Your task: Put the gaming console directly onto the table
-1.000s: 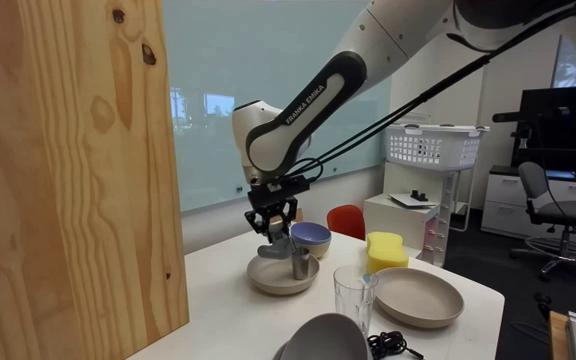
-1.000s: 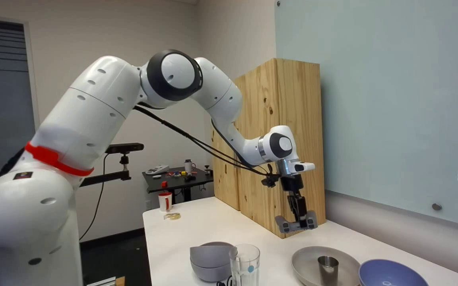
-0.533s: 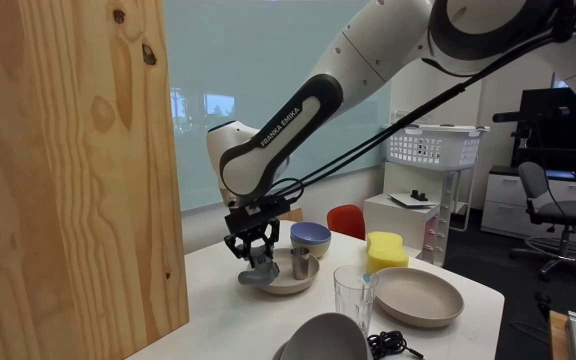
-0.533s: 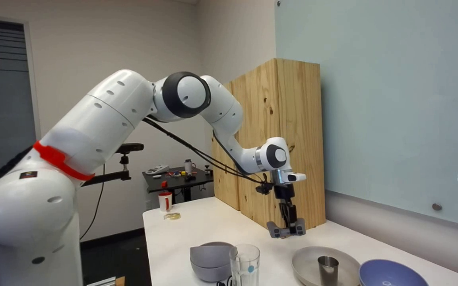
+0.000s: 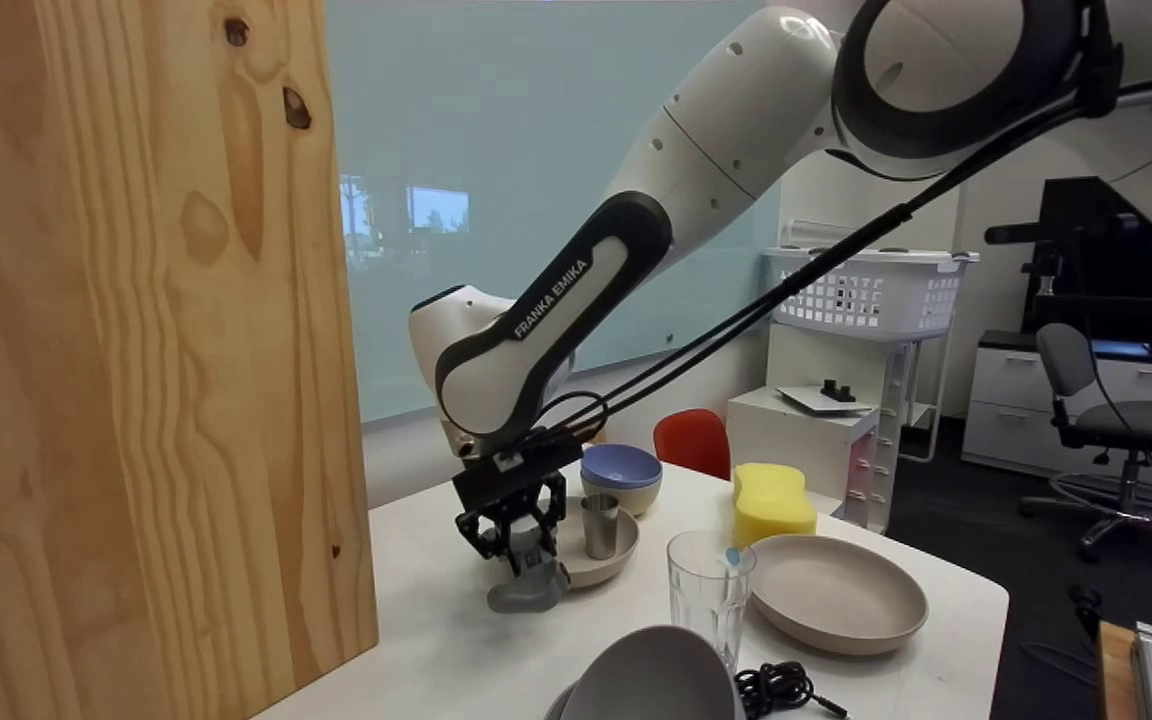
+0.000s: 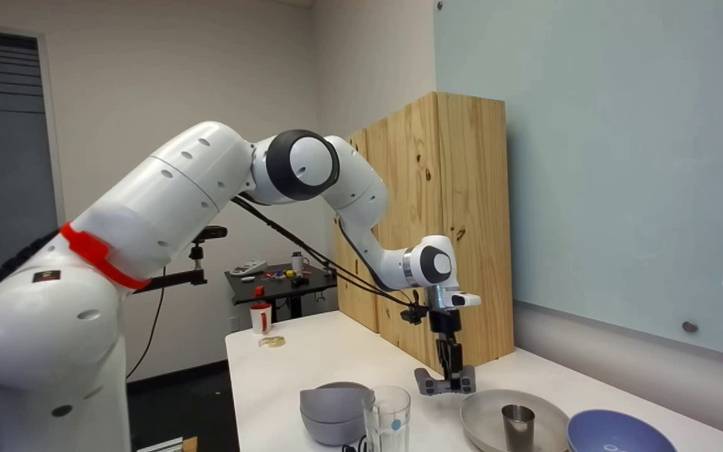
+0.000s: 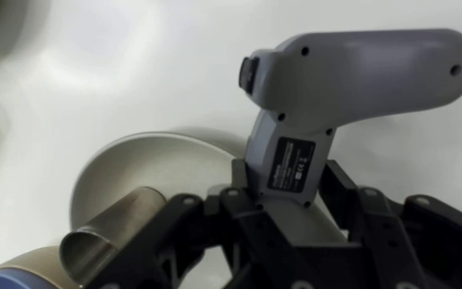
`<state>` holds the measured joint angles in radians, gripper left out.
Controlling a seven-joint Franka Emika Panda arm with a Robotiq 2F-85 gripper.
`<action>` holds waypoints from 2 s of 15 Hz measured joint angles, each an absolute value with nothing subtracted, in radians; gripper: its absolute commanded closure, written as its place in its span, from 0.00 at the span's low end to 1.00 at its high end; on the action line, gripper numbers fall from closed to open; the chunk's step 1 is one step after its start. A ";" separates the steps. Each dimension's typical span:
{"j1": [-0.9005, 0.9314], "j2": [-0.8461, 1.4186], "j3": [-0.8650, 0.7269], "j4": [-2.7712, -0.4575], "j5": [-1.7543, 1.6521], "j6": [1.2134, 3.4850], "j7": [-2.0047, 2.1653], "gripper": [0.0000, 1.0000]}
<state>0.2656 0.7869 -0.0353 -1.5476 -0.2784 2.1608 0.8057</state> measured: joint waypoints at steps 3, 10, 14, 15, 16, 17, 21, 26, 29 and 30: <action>0.281 0.804 -0.035 -1.540 -0.263 2.138 0.809 0.76; 0.286 0.841 -0.032 -1.539 -0.184 2.110 0.809 0.49; 0.282 0.849 -0.033 -1.539 -0.163 2.110 0.809 0.16; 0.281 0.849 -0.034 -1.539 -0.162 2.110 0.809 0.09; 0.280 0.849 -0.034 -1.539 -0.161 2.111 0.809 0.01; 0.279 0.848 -0.034 -1.539 -0.161 2.111 0.809 0.00; 0.274 0.840 -0.037 -1.538 -0.159 2.112 0.809 0.00; 0.274 0.769 -0.061 -1.514 -0.163 2.073 0.809 0.00; 0.273 0.686 -0.079 -1.519 -0.172 1.997 0.809 0.00; 0.272 0.656 -0.088 -1.531 -0.174 1.974 0.809 0.00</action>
